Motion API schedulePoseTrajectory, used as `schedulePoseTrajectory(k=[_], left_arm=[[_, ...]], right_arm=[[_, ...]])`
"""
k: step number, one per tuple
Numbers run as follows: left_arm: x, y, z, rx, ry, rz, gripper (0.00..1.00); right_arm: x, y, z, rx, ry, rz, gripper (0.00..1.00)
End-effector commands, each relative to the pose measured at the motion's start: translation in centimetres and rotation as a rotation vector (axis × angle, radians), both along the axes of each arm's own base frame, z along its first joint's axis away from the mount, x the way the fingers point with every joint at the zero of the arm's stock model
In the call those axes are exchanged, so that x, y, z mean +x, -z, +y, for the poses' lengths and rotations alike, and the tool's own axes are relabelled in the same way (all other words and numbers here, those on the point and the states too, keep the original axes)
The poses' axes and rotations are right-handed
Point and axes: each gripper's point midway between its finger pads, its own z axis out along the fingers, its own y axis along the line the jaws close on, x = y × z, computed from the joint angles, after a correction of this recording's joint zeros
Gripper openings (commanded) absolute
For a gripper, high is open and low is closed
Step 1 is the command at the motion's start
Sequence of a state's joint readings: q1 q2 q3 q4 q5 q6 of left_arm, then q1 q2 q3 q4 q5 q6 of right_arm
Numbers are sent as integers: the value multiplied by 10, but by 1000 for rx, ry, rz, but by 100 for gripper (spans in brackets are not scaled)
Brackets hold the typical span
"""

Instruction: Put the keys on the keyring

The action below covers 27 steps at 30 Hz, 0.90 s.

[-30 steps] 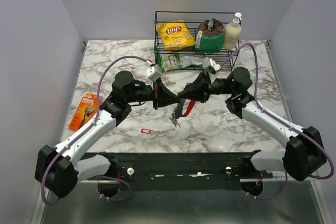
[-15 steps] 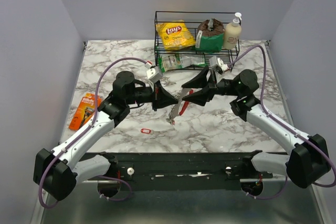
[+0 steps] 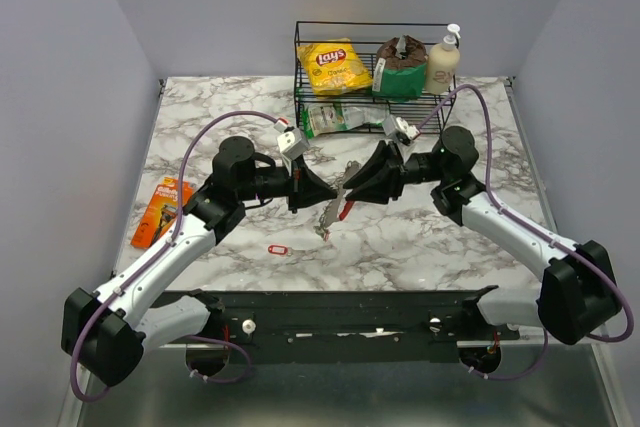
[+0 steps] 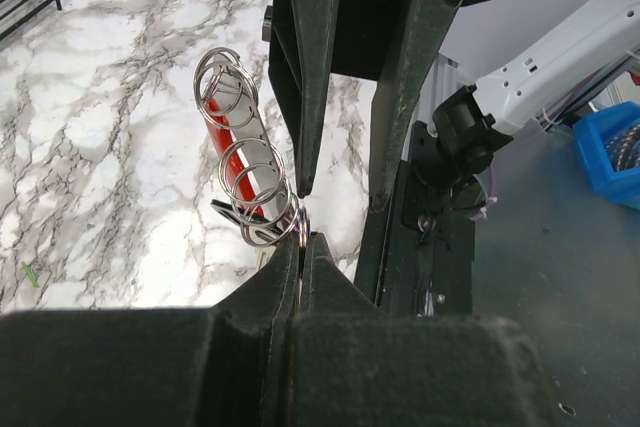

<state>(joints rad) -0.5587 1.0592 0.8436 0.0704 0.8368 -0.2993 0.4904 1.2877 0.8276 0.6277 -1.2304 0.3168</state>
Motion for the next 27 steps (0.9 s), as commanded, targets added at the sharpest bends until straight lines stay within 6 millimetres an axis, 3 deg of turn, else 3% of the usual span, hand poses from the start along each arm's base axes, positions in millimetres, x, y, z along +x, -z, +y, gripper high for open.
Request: schedulePoseTrajectory(k=[1,7,27], left_arm=[[3,-29,0,-42,-17,-87,0],[1,-27,-3,-46,14,-72,0],[1,-25,-9,-55,55,-48,0]], right_arm=[[-2,5,-2,-31,-6,-12,39],[9,16,0,-48,35,24,39],[21,8,10,-1,49,80,40]])
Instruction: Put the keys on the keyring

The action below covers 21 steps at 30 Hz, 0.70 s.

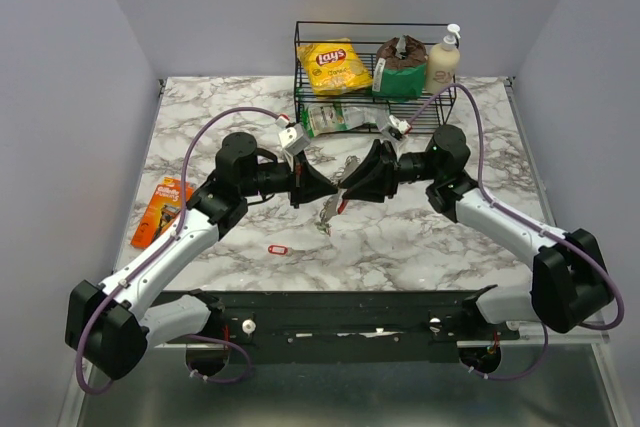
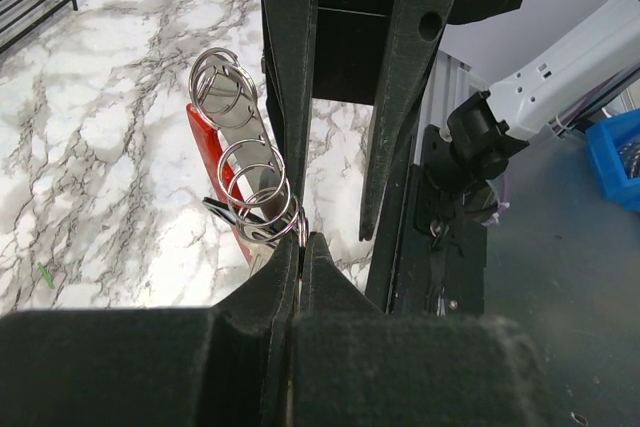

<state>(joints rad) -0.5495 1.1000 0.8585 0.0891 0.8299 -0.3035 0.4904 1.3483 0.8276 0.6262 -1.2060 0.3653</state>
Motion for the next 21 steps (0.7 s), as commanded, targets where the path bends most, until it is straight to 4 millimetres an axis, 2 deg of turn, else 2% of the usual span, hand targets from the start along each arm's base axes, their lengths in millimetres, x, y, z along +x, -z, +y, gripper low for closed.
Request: schedulePoseTrajectory(k=[1,15,20,21], left_arm=[[-10,-29,-7,-61,71,-59,0],[-18,-34,-13,-82,129,-59,0],[-25,-34,-16,-83,170,-57,0],[-25,-34,-17,-83,176,-57,0]], right_arm=[[10,-9,4,30,27,-22,40],[12,-10,11,42,9,24,19],[12,-15,11,62,3,25,18],[11,-16,12,65,-3,25,8]])
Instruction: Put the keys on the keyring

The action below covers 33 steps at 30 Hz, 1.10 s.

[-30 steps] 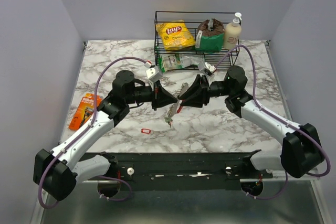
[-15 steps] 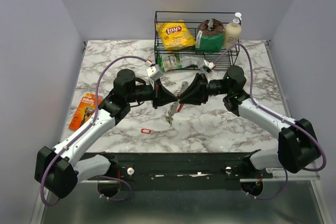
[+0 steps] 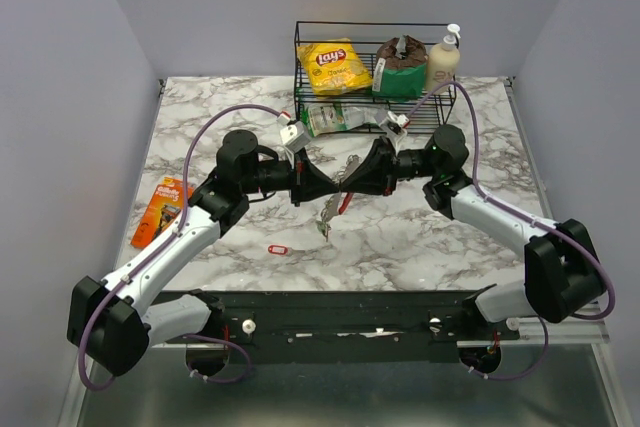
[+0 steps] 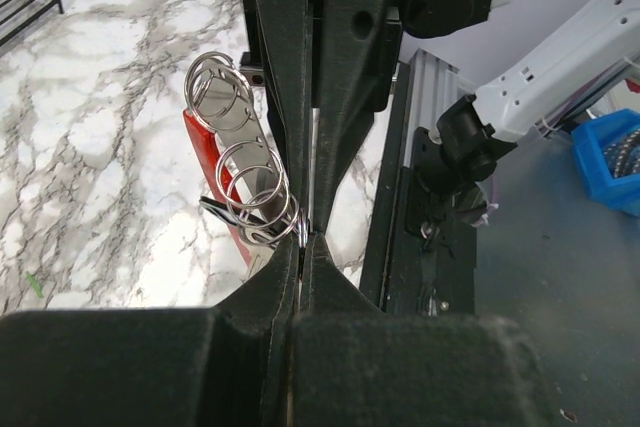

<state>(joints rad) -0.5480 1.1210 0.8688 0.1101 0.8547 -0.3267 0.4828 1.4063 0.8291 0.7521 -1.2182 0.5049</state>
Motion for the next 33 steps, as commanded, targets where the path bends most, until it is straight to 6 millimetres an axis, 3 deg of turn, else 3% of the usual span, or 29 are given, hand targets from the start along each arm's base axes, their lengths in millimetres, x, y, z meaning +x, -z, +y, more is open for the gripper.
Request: schedulePoseTrajectory(k=[1,10,14,19,23,25,28,33], left_arm=[[-26,-31,-14,-72,159,-73,0],[-30,-32,-13,-73,173,-76,1],[-30,-31,-12,-74,165,-70,20],[-34,-31,-11,-81,178,-64,29],[-35,-29,-12,-81,183,-59,23],[-35,-27,-12,-78,181,-52,14],[-32,-24,-11,-67,167,-45,8],[-31,-21,-8,-45,141,-50,4]], right_arm=[[4,-16,9,51,2,-40,1],[1,-18,7,77,-1,-58,1],[1,-20,7,89,4,-65,1],[-1,-21,6,106,6,-56,1],[-1,-23,6,118,5,-60,1],[-1,-23,6,119,5,-60,1],[-1,-22,6,120,6,-60,1],[-2,-21,6,119,3,-60,1]])
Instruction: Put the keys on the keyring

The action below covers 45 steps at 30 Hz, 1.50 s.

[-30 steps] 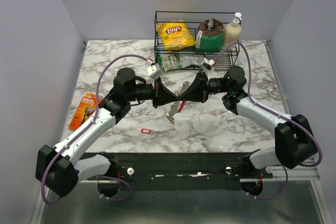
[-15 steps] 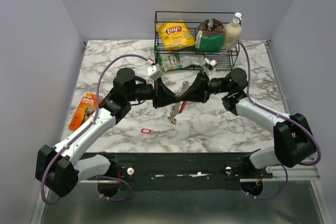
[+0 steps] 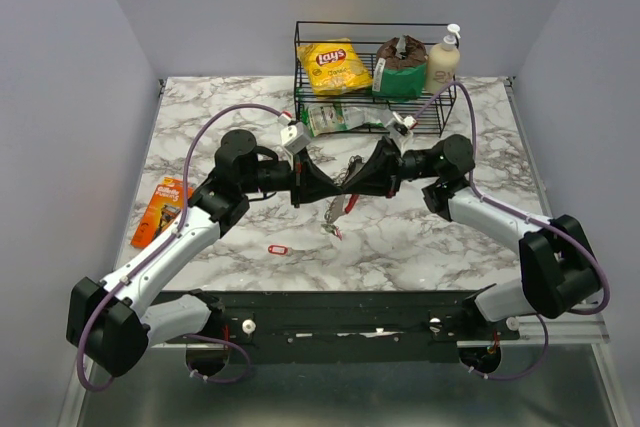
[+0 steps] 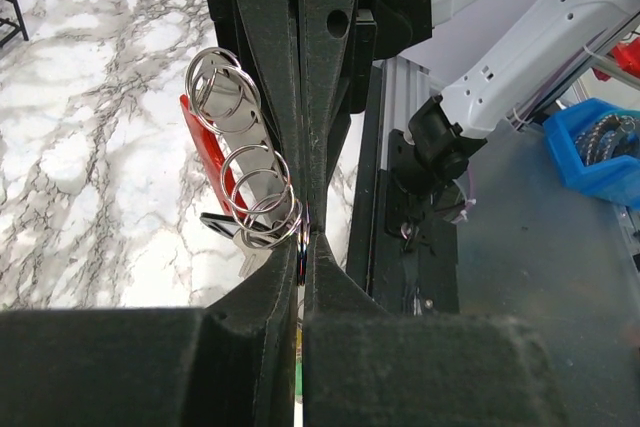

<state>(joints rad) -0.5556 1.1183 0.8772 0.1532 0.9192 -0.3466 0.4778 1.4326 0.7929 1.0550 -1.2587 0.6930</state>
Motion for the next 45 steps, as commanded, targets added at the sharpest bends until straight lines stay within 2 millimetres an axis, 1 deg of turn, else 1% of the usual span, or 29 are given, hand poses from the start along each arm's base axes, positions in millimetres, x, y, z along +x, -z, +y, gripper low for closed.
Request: schedulePoseTrajectory(k=[1,3,4,7,8,14,15,16,18,19,21,26,31,32,33,35,36,38,39,45], left_arm=[[-17,-7,-3,-4,65,-27,4],[-16,-5,-1,2,53,-26,4],[-17,-6,-1,3,50,-29,7],[-16,-4,2,16,38,-28,25],[-15,-4,4,22,31,-29,28],[-15,-3,8,32,15,-35,28],[-15,-3,8,32,12,-35,28],[-16,-3,8,32,17,-38,23],[-16,-3,9,33,14,-38,17],[-16,-2,9,34,14,-37,7],[-15,-2,9,36,10,-34,0],[-13,0,11,41,-14,-35,0],[-9,-5,14,34,-53,-57,0],[-9,-8,15,31,-56,-65,0],[-9,-8,16,31,-59,-65,0],[-10,-10,16,24,-57,-74,0],[-11,-11,16,20,-52,-79,0],[-13,-14,16,7,-38,-83,0],[-15,-15,15,2,-26,-83,0],[-19,-15,9,-12,38,-57,0]], right_arm=[[8,-6,10,50,53,-22,1],[8,-8,9,55,53,-28,1],[8,-8,9,56,51,-26,1],[8,-8,9,58,50,-27,1],[7,-10,9,62,50,-31,1],[8,-10,9,65,49,-28,1],[7,-9,9,64,48,-25,1],[8,-9,9,63,49,-23,1],[8,-9,10,63,47,-22,1],[8,-8,10,63,46,-24,1],[8,-6,10,59,46,-16,1],[7,-2,9,52,38,-14,1],[3,4,9,38,17,-14,1],[1,5,8,37,7,-22,3],[0,5,7,35,3,-24,13],[-3,7,6,34,-2,-30,24],[-3,7,6,35,0,-31,31],[-3,8,5,36,2,-35,35],[-3,8,6,38,3,-38,39],[1,2,6,54,24,-42,46]])
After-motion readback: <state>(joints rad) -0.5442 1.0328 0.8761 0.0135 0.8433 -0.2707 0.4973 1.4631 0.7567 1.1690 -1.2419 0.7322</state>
